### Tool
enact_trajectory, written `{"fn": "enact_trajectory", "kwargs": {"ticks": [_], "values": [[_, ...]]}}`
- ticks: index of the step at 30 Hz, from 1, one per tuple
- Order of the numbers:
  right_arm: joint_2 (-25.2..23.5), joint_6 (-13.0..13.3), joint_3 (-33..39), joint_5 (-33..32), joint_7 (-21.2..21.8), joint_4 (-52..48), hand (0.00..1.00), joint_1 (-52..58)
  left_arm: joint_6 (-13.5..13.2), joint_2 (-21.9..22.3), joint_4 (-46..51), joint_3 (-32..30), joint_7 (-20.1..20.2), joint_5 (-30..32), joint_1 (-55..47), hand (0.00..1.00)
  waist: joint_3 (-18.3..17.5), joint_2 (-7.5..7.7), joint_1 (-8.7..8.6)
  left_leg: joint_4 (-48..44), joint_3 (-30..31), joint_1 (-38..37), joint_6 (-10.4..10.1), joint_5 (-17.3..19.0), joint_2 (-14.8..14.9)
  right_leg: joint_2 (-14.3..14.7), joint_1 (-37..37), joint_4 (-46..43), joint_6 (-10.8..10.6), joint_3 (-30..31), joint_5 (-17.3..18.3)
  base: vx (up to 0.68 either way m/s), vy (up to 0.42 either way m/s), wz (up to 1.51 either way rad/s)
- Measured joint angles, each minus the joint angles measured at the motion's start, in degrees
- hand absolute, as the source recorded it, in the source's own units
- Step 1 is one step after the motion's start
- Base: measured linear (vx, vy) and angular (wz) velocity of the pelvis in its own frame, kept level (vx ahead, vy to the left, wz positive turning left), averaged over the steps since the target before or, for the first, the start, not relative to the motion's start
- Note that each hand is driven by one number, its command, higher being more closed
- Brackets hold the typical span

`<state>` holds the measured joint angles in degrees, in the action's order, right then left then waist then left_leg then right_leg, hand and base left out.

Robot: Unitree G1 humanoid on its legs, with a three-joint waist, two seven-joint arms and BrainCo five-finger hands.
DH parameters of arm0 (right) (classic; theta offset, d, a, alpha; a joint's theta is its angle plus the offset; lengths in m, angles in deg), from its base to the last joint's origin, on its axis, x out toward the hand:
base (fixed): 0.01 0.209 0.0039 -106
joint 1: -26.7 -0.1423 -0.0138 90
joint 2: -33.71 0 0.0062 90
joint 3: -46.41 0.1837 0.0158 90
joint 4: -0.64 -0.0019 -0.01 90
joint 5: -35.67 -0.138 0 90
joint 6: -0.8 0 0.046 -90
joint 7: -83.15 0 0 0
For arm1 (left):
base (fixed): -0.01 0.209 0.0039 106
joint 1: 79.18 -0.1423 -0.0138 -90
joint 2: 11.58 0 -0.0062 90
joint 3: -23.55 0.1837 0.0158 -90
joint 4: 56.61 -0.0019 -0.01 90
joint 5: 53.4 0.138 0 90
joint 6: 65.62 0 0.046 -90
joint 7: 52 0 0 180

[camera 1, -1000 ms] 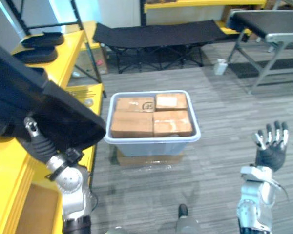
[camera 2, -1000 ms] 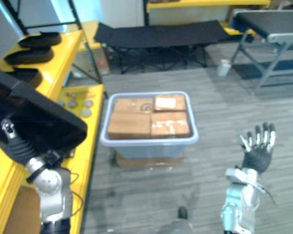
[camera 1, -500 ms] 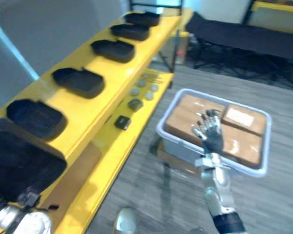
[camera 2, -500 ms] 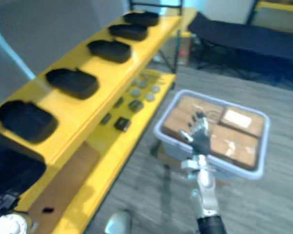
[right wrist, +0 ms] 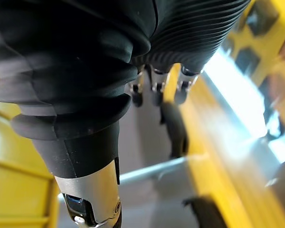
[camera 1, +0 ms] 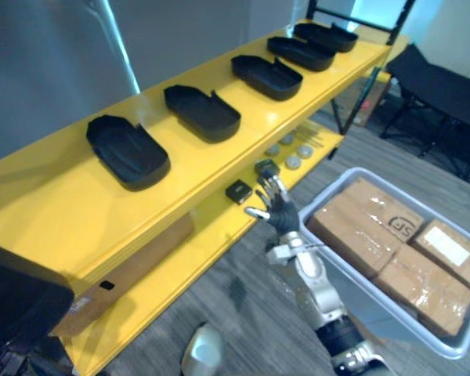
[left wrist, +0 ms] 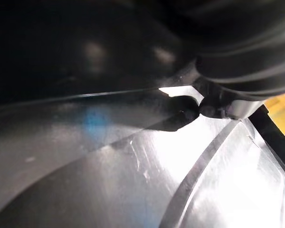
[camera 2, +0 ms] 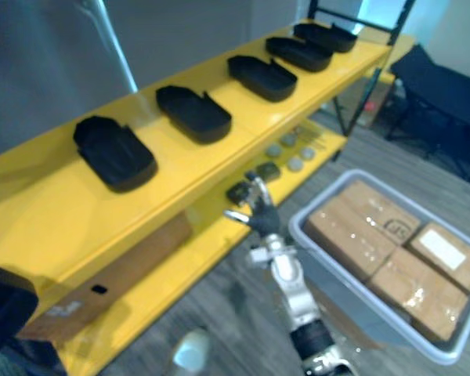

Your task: Walk over and take plastic housings, then place them on the shelf

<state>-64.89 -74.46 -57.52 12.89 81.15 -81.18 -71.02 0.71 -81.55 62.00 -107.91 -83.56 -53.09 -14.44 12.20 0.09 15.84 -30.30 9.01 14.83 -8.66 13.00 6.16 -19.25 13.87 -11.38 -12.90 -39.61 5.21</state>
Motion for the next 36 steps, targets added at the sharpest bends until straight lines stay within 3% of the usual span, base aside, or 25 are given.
{"fn": "enact_trajectory", "kwargs": {"ticks": [4, 6, 12, 14, 17, 20, 24, 34, 36], "values": [[-0.59, 0.04, 2.18, 1.8, -1.94, -0.35, 0.0, 1.57, 0.1, -2.42, 0.23, 1.0, 3.72, -2.38, 0.59, 1.0, 0.18, 2.1, 2.32, -0.01, 0.1, 1.26, 0.65, -0.62, -1.24, -0.45, 0.41, 0.18, -0.23, -1.29, -0.13, 0.0, 0.086, 0.32], [-0.58, 0.23, 2.2, 1.7, -1.67, -0.35, 0.0, 1.57, 0.08, -2.45, 0.3, 1.72, 3.7, -1.99, 0.35, 1.0, 0.36, 1.84, 2.38, 0.09, 0.09, 1.26, 0.95, -0.88, -1.44, -0.82, 0.27, -0.6, 0.59, -1.19, 0.64, -0.04, 0.044, 0.07], [0.05, 3.04, 3.87, 4.45, -1.64, -0.38, 0.0, 2.83, -1.23, -4.31, 1.99, 2.36, 5.03, -1.46, 0.64, 1.0, 0.76, 1.71, 0.69, 1.56, -0.01, 2.75, 1.41, -2.19, -1.29, -0.53, -2.15, -2.13, 0.42, 1.81, 2.55, -0.08, 0.026, 0.06], [0.83, 4.02, 5.28, 8.17, -1.88, -1.16, 0.0, 3.0, -1.81, -8.04, 2.22, 4.44, 5.91, -1.46, 2.79, 1.0, 1.5, 1.73, -1.05, 1.95, 1.86, 4.81, 1.09, -3.87, -2.41, 1.35, -4.74, -3.39, 2.71, 9.23, 5.7, -0.12, 0.016, 0.43], [2.22, 5.75, 7.68, 11.79, -3.46, -3.27, 0.0, 2.43, -2.19, -13.09, 3.25, 7.5, 7.2, -1.44, 8.48, 1.0, 3.32, 2.47, -2.77, 3.45, 5.05, 7.65, 0.67, -6.54, -4.23, 2.8, -7.37, -4.19, 3.61, 15.57, 7.87, -0.1, 0.003, 0.66], [4.12, 6.3, 8.41, 16.01, -4.33, -4.45, 0.0, -1.61, -2.1, -15.45, 3.66, 10.13, 7.75, -1.55, 12.28, 1.0, 6.27, 3.52, -2.84, 6.97, 5.71, 7.24, 0.1, -9.27, -4.0, 3.21, -8.0, -4.06, 2.67, 15.76, 7.28, -0.07, -0.022, 0.2], [6.05, 6.32, 8.12, 17.0, -2.36, -8.23, 0.0, -4.38, -2.07, -17.3, 3.13, 12.86, 7.78, -1.5, 14.71, 1.0, 6.96, 4.32, -2.97, 10.39, 6.17, 6.97, -0.18, -11.54, -3.7, 3.47, -9.06, -4.06, 2.56, 16.08, 7.18, -0.05, -0.019, 0.08], [7.77, 6.36, 7.63, 18.03, 0.04, -8.52, 0.0, -0.85, -1.16, -17.47, 1.41, 15.58, 8.09, -1.55, 13.61, 1.0, 7.3, 4.09, -4.19, 17.52, 4.15, 2.39, 0.64, -14.87, -2.7, 3.09, -7.62, -4.06, 2.68, 16.28, 7.13, -0.03, -0.014, 0.02], [7.76, 7.33, 7.59, 18.22, -0.19, -8.54, 0.0, -0.96, -1.18, -17.46, 1.42, 15.6, 8.1, -1.41, 13.38, 1.0, 7.44, 3.84, -4.18, 17.97, 3.78, 2.17, 0.56, -15.38, -2.62, 2.98, -7.63, -4.05, 2.66, 16.31, 7.12, -0.02, -0.008, -0.02]]}}
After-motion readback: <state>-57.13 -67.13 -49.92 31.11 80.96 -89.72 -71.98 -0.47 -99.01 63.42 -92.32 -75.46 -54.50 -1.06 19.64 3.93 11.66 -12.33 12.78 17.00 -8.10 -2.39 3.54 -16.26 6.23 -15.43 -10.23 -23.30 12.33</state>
